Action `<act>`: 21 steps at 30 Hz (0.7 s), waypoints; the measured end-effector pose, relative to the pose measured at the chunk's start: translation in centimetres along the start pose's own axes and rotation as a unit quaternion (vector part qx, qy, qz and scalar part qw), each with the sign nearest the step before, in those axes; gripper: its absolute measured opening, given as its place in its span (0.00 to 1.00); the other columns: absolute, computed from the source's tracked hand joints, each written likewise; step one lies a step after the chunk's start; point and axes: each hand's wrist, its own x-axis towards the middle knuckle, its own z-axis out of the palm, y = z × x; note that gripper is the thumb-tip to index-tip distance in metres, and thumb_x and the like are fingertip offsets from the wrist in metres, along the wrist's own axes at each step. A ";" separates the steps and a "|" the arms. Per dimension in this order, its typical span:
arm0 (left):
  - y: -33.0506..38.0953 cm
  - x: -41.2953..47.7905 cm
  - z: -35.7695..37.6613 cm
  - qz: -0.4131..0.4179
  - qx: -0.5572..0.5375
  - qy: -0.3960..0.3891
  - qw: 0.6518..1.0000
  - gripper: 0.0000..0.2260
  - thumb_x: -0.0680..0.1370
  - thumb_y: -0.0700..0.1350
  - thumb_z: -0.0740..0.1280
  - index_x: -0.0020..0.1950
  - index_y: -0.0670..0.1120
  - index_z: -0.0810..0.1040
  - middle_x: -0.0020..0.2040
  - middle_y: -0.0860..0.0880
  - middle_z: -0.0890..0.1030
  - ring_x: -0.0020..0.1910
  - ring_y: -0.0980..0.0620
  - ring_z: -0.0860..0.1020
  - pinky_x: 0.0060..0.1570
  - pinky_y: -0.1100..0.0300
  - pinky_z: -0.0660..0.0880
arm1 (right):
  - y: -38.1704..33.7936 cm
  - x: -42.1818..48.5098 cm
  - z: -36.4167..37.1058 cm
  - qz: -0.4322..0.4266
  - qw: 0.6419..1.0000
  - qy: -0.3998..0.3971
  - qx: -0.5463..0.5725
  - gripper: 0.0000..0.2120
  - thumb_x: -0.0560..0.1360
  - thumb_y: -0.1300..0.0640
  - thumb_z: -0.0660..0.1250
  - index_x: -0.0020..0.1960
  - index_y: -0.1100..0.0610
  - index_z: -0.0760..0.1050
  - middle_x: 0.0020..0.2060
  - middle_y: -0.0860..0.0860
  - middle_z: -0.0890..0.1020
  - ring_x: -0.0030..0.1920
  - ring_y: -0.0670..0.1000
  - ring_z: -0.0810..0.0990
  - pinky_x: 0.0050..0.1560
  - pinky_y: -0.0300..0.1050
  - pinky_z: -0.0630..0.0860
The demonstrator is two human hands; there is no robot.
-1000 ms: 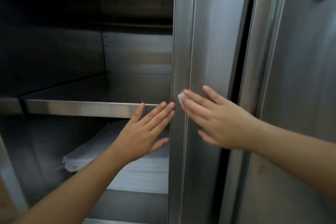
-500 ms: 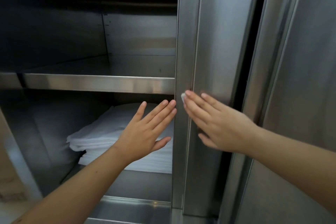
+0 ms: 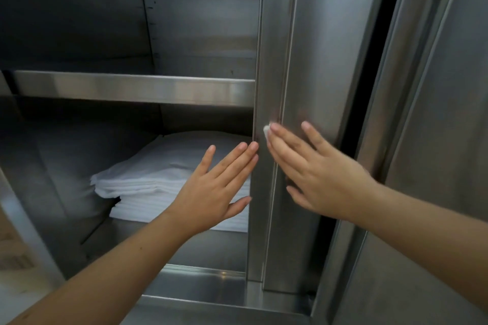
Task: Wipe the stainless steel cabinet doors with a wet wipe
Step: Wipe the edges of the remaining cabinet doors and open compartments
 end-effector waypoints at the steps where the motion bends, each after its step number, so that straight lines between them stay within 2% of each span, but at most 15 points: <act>1: 0.5 -0.5 0.4 0.004 0.002 -0.004 1.000 0.28 0.80 0.57 0.49 0.74 0.42 0.55 0.74 0.45 0.56 0.75 0.48 0.54 0.71 0.45 0.49 | -1.5 -0.6 0.3 -0.009 1.000 -0.007 0.009 0.35 0.73 0.44 0.53 0.71 0.66 0.61 0.72 0.63 0.62 0.74 0.60 0.55 0.71 0.59 0.45; 5: 2.8 -2.8 1.7 0.014 -0.018 -0.024 0.999 0.29 0.78 0.56 0.53 0.74 0.41 0.57 0.73 0.44 0.57 0.74 0.47 0.56 0.69 0.46 0.54 | -5.9 -2.3 1.1 -0.028 0.998 -0.048 0.029 0.36 0.71 0.42 0.58 0.71 0.65 0.63 0.71 0.61 0.65 0.73 0.58 0.58 0.71 0.58 0.46; 9: 4.3 -4.5 2.6 0.019 -0.019 -0.035 0.999 0.27 0.77 0.56 0.55 0.71 0.40 0.63 0.72 0.44 0.61 0.72 0.48 0.61 0.67 0.46 0.57 | -5.9 -2.2 1.8 0.016 0.999 -0.006 0.028 0.32 0.72 0.48 0.54 0.72 0.63 0.62 0.72 0.58 0.64 0.73 0.56 0.59 0.69 0.62 0.44; 11: 4.8 -5.1 3.1 0.018 -0.012 -0.035 0.999 0.27 0.77 0.56 0.55 0.71 0.41 0.64 0.72 0.44 0.62 0.71 0.48 0.62 0.67 0.46 0.57 | -5.9 -2.1 2.2 0.037 0.999 0.006 0.018 0.31 0.74 0.49 0.51 0.73 0.63 0.60 0.72 0.58 0.63 0.74 0.57 0.57 0.69 0.63 0.42; 15: 5.6 -6.6 4.0 0.027 -0.013 -0.050 0.998 0.27 0.77 0.55 0.55 0.72 0.41 0.62 0.73 0.45 0.60 0.72 0.49 0.60 0.68 0.46 0.54 | -8.5 -2.7 2.8 0.072 0.997 -0.010 -0.028 0.33 0.75 0.46 0.47 0.74 0.65 0.56 0.74 0.61 0.55 0.74 0.60 0.49 0.69 0.62 0.38; 18: 6.1 -7.6 4.6 0.031 -0.008 -0.059 0.998 0.28 0.78 0.55 0.54 0.73 0.41 0.60 0.73 0.45 0.60 0.72 0.50 0.59 0.69 0.46 0.54 | -12.1 -4.0 3.4 0.059 0.998 -0.032 -0.020 0.34 0.74 0.43 0.52 0.73 0.64 0.58 0.74 0.61 0.53 0.74 0.59 0.48 0.69 0.61 0.38; 21: 6.5 -8.4 5.0 0.035 -0.020 -0.071 0.997 0.28 0.78 0.55 0.53 0.73 0.41 0.58 0.73 0.45 0.59 0.73 0.50 0.58 0.68 0.46 0.54 | -15.5 -5.6 4.0 0.040 0.998 -0.039 0.023 0.34 0.71 0.41 0.59 0.71 0.59 0.64 0.73 0.54 0.54 0.73 0.56 0.52 0.69 0.58 0.40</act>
